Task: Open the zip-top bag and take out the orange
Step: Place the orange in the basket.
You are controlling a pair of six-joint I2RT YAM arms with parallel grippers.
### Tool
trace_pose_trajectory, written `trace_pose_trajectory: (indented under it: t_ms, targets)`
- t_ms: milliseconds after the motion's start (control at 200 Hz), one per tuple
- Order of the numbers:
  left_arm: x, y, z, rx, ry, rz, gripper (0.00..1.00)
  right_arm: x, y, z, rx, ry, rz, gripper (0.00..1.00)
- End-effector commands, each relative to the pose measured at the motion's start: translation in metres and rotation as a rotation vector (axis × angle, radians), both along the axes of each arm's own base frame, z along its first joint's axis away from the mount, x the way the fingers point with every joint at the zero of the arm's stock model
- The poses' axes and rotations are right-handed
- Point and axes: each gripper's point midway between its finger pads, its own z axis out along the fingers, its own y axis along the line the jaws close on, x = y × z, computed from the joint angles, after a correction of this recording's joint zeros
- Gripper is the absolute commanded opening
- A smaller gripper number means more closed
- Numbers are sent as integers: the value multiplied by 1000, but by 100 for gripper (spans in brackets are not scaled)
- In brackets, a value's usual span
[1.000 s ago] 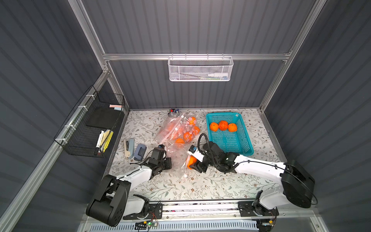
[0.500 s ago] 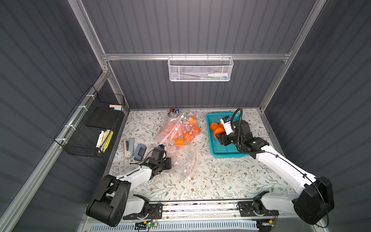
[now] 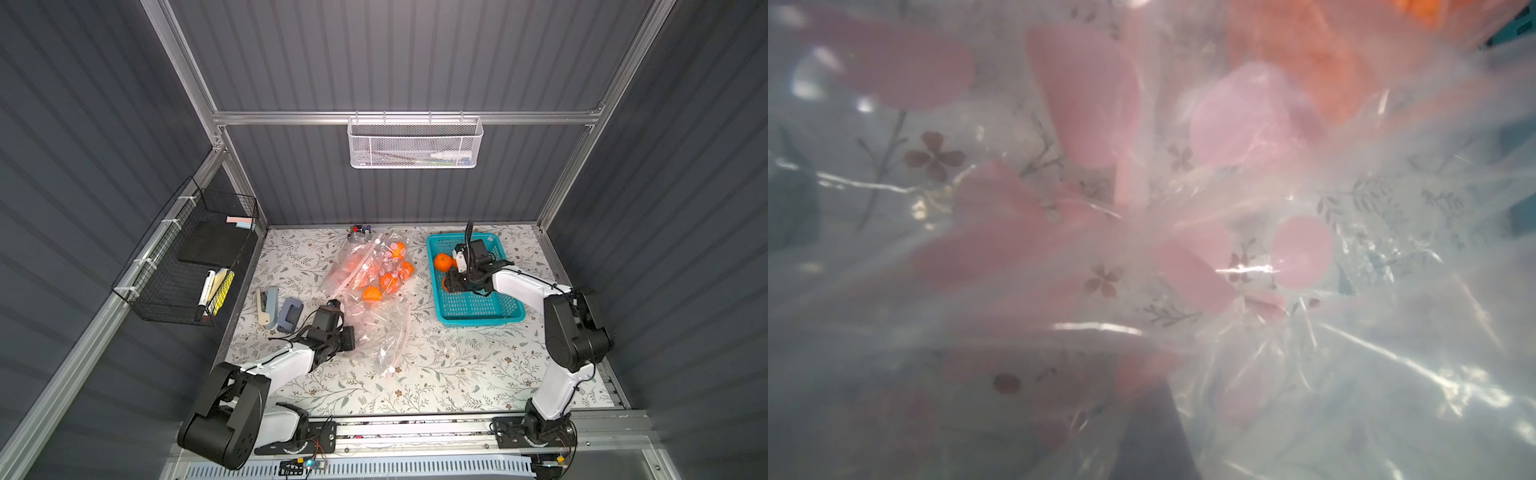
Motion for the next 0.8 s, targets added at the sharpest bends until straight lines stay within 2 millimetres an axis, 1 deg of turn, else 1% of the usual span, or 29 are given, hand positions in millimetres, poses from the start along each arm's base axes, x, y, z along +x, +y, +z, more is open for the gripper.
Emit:
trace_pose_trajectory:
  t_ms: [0,135,205,335,495,615,730,795]
  targets:
    - [-27,11,-23,55,107,-6,0,13,7,5,45,-4,-11,63]
    - [-27,11,-23,55,105,-4,0,22,9,-7,65,4,-11,64]
    - [-27,11,-23,56,107,-4,0,25,12,-9,87,13,0,65]
    - [-27,11,-24,57,109,-4,0,33,13,-11,106,19,1,71]
    - [-27,12,-24,59,108,0,0,36,17,-10,154,21,9,80]
    - [-26,13,-22,60,100,5,0,36,17,3,167,-8,13,84]
    - [-26,11,-19,47,96,-3,0,35,11,28,153,-73,8,87]
    - [-26,10,-16,43,92,-3,2,34,5,44,138,-109,3,88]
